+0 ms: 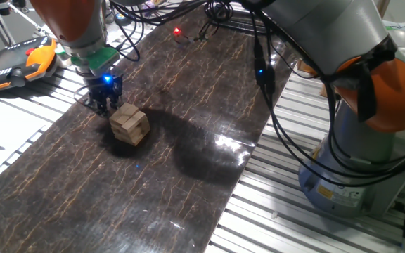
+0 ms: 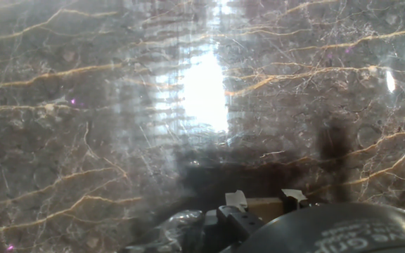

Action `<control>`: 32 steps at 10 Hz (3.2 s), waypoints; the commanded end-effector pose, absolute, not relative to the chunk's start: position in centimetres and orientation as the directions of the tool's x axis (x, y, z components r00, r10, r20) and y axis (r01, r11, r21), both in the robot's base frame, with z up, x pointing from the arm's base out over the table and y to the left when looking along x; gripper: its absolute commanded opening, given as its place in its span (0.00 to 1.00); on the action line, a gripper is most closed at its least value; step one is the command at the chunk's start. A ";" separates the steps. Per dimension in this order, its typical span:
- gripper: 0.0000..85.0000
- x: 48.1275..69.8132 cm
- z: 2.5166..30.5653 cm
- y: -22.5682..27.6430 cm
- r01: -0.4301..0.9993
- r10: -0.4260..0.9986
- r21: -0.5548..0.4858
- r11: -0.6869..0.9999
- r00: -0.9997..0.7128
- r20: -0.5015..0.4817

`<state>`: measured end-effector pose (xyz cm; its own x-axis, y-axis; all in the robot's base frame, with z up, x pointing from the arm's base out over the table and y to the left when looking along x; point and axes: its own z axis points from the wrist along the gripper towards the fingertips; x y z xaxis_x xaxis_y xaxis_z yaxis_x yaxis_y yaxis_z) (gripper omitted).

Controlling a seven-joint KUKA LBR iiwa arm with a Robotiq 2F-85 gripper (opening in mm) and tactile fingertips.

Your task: Play Jenga

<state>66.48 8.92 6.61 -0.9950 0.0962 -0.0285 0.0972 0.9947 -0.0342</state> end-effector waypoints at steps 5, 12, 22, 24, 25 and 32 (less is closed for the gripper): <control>0.36 66.6 6.7 8.8 0.104 0.102 -0.034 0.994 -0.994 -0.046; 0.36 66.9 6.7 8.8 0.108 0.106 -0.037 0.993 -0.993 -0.058; 0.36 67.1 6.7 8.8 0.113 0.110 -0.036 0.993 -0.992 -0.066; 0.36 67.1 6.7 8.8 0.114 0.111 -0.035 0.993 -0.991 -0.069; 0.36 67.2 6.7 8.8 0.114 0.111 -0.037 0.993 -0.991 -0.069; 0.36 67.4 6.6 8.8 0.116 0.113 -0.036 0.993 -0.991 -0.074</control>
<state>67.38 8.81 6.63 -0.9909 0.1125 -0.0742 0.1154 0.9927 -0.0358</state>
